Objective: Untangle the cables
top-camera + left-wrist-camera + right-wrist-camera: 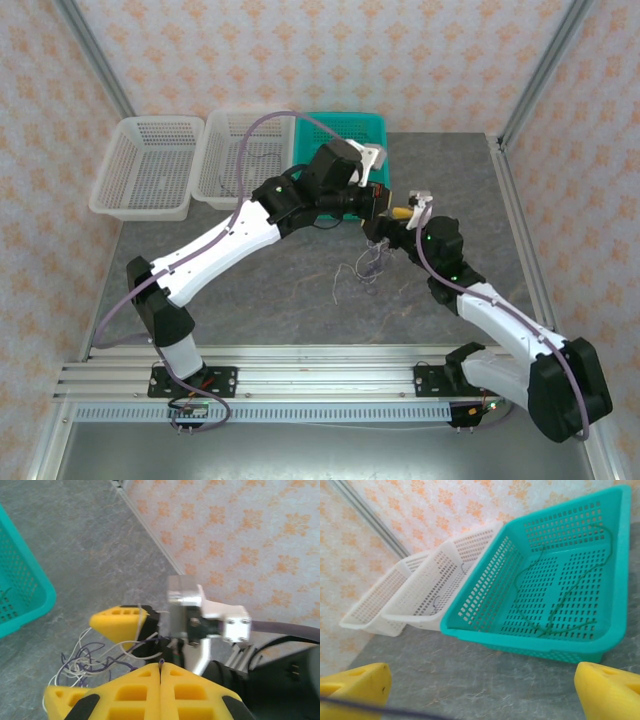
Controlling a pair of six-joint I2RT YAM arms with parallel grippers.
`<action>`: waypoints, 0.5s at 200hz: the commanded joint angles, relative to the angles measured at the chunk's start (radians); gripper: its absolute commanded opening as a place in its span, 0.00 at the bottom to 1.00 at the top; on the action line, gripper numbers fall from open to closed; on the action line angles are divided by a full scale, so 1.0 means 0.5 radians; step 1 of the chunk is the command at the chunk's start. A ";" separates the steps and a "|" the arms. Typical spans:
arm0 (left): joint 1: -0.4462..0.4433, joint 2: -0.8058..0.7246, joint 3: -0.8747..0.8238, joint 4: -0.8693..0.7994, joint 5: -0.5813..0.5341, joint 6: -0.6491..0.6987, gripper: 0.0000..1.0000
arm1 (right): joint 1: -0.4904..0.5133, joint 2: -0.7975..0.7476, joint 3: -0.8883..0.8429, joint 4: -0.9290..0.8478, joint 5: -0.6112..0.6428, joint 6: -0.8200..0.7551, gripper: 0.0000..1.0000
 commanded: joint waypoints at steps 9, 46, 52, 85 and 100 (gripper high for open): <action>-0.012 -0.125 0.138 0.072 0.153 0.036 0.00 | -0.006 0.132 0.071 0.101 0.278 -0.179 0.78; -0.011 -0.195 0.338 -0.021 0.024 0.134 0.00 | -0.006 0.220 -0.001 0.011 0.206 -0.211 0.48; -0.013 -0.206 0.380 -0.044 -0.021 0.155 0.00 | -0.007 0.218 -0.029 -0.007 0.201 -0.199 0.46; 0.005 -0.303 0.492 -0.054 -0.275 0.208 0.00 | -0.005 0.161 -0.230 -0.091 0.279 -0.113 0.37; 0.025 -0.355 0.477 -0.041 -0.374 0.192 0.00 | -0.007 0.080 -0.308 -0.119 0.310 -0.090 0.36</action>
